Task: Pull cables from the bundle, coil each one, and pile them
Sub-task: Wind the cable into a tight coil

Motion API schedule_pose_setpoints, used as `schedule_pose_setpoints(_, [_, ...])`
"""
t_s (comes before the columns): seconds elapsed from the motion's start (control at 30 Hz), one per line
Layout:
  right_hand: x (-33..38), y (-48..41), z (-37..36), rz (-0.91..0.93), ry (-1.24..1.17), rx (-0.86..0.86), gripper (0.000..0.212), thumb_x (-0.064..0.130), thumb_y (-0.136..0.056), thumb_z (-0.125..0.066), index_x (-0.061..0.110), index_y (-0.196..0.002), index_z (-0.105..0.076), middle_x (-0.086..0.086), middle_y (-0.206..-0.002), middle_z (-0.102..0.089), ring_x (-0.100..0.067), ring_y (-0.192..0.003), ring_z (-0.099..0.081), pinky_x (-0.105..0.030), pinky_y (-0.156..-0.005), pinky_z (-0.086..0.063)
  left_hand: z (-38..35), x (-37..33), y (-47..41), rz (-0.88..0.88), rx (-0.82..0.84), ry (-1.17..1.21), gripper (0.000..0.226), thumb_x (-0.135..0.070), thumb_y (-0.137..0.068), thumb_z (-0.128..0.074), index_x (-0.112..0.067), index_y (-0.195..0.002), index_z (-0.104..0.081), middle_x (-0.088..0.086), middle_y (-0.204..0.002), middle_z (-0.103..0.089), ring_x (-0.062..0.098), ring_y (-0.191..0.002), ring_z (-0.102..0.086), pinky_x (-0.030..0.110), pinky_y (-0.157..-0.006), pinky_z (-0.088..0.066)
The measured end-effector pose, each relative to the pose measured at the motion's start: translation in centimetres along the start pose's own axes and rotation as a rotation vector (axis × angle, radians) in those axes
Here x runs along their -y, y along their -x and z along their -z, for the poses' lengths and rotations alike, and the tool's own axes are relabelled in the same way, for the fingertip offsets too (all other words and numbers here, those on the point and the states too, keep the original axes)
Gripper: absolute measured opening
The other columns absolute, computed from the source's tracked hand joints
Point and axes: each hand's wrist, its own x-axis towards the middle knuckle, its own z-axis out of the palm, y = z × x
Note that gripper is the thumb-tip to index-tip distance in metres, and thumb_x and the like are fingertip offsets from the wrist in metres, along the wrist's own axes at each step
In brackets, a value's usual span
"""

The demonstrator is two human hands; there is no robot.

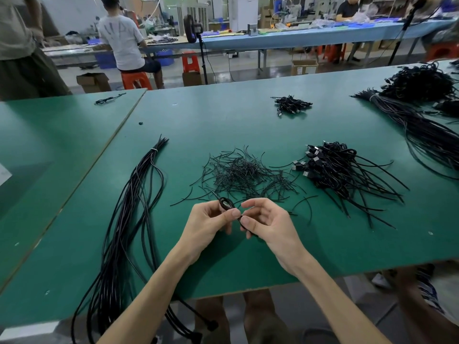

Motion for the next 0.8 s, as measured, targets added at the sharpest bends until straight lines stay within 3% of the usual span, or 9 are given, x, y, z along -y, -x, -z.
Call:
schedule_pose_setpoints(0.17, [0.0, -0.1, -0.2, 0.005, 0.030, -0.033, 0.024, 0.010, -0.087, -0.080, 0.012, -0.107, -0.069, -0.005, -0.092, -0.074, -0.016, -0.076, -0.066, -0.028, -0.071, -0.057, -0.2, 0.0, 0.1, -0.013, 0.016, 0.007, 0.045, -0.052, -0.084, -0.080, -0.008, -0.085, -0.072, 0.014, -0.068, -0.071, 0.021, -0.061, -0.059, 0.028, -0.060, -0.043])
schedule_pose_setpoints(0.37, [0.1, -0.1, -0.2, 0.036, -0.027, -0.178, 0.020, 0.010, -0.090, -0.077, 0.010, -0.108, -0.069, 0.000, -0.094, -0.074, -0.014, -0.085, -0.068, -0.027, -0.072, -0.056, -0.4, -0.3, -0.6, 0.038, -0.038, -0.052, 0.039, -0.045, -0.081, -0.082, -0.017, -0.106, -0.071, -0.001, -0.085, -0.073, 0.013, -0.071, -0.067, 0.026, -0.060, -0.049])
schedule_pose_setpoints(0.43, [-0.1, -0.1, 0.0, 0.044, -0.032, -0.232, 0.022, 0.006, -0.089, -0.078, 0.012, -0.108, -0.069, -0.002, -0.097, -0.074, -0.013, -0.092, -0.068, -0.027, -0.075, -0.056, -0.5, -0.7, -0.8, -0.021, -0.140, -0.218, 0.038, -0.043, -0.081, -0.080, -0.027, -0.111, -0.063, -0.001, -0.106, -0.067, 0.011, -0.085, -0.066, 0.028, -0.071, -0.052])
schedule_pose_setpoints(0.5, [-0.1, -0.1, 0.0, 0.042, -0.007, -0.249, 0.024, 0.004, -0.087, -0.078, 0.015, -0.107, -0.069, -0.003, -0.098, -0.074, -0.014, -0.095, -0.067, -0.029, -0.081, -0.056, 0.0, -1.6, -0.9, -0.225, -0.212, -0.461, 0.034, -0.036, -0.089, -0.077, -0.031, -0.119, -0.061, -0.005, -0.120, -0.053, 0.008, -0.101, -0.060, 0.024, -0.083, -0.050])
schedule_pose_setpoints(0.6, [-0.1, -0.1, -0.1, 0.060, 0.066, -0.213, 0.029, 0.002, -0.084, -0.081, 0.019, -0.105, -0.069, 0.000, -0.097, -0.074, -0.013, -0.094, -0.068, -0.025, -0.086, -0.055, 1.1, -3.1, -1.3, -0.632, -0.092, -1.057, 0.029, -0.025, -0.094, -0.074, -0.032, -0.122, -0.071, -0.009, -0.128, -0.058, 0.016, -0.120, -0.053, 0.030, -0.100, -0.036])
schedule_pose_setpoints(0.63, [-0.1, -0.1, -0.1, 0.064, 0.081, -0.206, 0.030, 0.002, -0.082, -0.082, 0.019, -0.104, -0.070, 0.000, -0.096, -0.075, -0.013, -0.094, -0.069, -0.023, -0.086, -0.054, 1.3, -3.5, -1.5, -0.663, -0.009, -1.166, 0.022, -0.025, -0.095, -0.072, -0.033, -0.115, -0.075, -0.012, -0.123, -0.064, 0.017, -0.119, -0.055, 0.033, -0.099, -0.030])
schedule_pose_setpoints(0.73, [0.0, -0.1, -0.2, 0.054, 0.108, -0.208, 0.032, 0.001, -0.080, -0.084, 0.022, -0.100, -0.071, -0.001, -0.094, -0.077, -0.013, -0.093, -0.072, -0.021, -0.085, -0.054, 1.5, -4.3, -1.7, -0.442, 0.201, -1.279, 0.019, -0.044, -0.102, -0.058, -0.040, -0.107, -0.076, -0.023, -0.109, -0.067, 0.007, -0.115, -0.052, 0.034, -0.090, -0.015])
schedule_pose_setpoints(0.8, [0.1, -0.1, -0.2, 0.048, 0.081, -0.202, 0.032, 0.002, -0.080, -0.084, 0.021, -0.101, -0.071, -0.002, -0.093, -0.077, -0.014, -0.094, -0.072, -0.021, -0.087, -0.054, 1.5, -4.8, -2.2, -0.354, 0.265, -1.314, 0.025, -0.054, -0.101, -0.053, -0.040, -0.105, -0.074, -0.023, -0.104, -0.065, 0.002, -0.106, -0.050, 0.035, -0.088, -0.017])
